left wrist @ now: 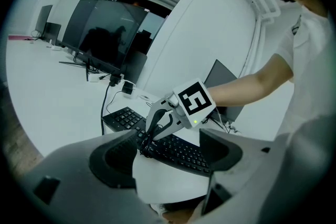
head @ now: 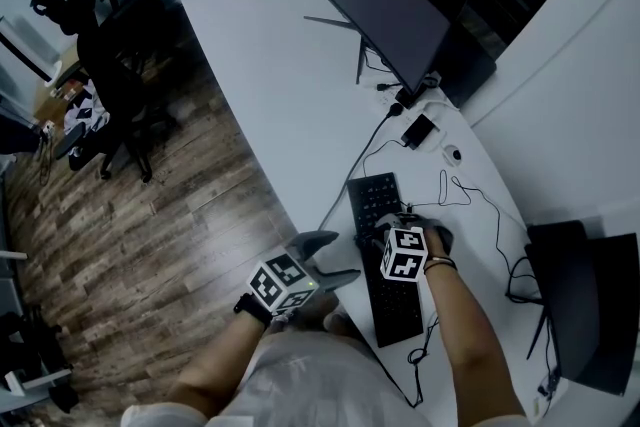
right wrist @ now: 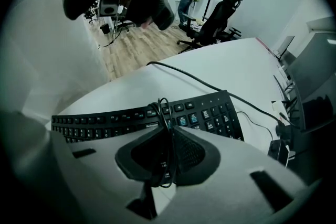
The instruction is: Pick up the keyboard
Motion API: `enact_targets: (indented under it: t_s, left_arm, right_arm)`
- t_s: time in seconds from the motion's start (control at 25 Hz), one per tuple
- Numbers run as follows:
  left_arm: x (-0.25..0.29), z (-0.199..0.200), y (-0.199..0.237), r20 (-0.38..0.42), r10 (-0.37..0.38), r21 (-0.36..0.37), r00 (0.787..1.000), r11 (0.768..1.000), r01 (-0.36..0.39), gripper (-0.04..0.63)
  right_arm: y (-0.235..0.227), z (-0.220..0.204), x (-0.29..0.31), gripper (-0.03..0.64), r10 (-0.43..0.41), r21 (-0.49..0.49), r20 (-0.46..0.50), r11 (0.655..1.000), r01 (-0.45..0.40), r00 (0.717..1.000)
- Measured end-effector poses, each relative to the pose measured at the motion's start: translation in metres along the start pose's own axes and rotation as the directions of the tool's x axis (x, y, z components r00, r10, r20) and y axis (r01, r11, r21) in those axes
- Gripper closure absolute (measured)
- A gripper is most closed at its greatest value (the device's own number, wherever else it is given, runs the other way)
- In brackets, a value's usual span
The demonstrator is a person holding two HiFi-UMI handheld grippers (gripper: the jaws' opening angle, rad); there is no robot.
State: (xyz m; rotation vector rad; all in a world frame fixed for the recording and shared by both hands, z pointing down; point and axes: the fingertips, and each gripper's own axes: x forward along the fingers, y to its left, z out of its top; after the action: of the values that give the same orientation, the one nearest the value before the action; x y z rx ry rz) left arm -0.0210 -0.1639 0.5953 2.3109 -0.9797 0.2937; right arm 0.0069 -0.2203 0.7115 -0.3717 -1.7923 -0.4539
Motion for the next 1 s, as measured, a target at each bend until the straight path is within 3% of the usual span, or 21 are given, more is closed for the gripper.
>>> enact_targets:
  t_s: [0.52, 1.0]
  left_arm:
    - [0.007, -0.008, 0.0, -0.029, -0.009, -0.017, 1.0, 1.0, 0.009, 0.249]
    - [0.011, -0.016, 0.009, -0.034, 0.004, -0.09, 0.999, 0.996, -0.007, 0.249]
  right_arm:
    - [0.003, -0.001, 0.0, 0.589, -0.03, -0.049, -0.017, 0.998, 0.029, 0.999]
    - [0.006, -0.001, -0.011, 0.601, -0.052, -0.07, -0.013, 0.996, 0.051, 0.999]
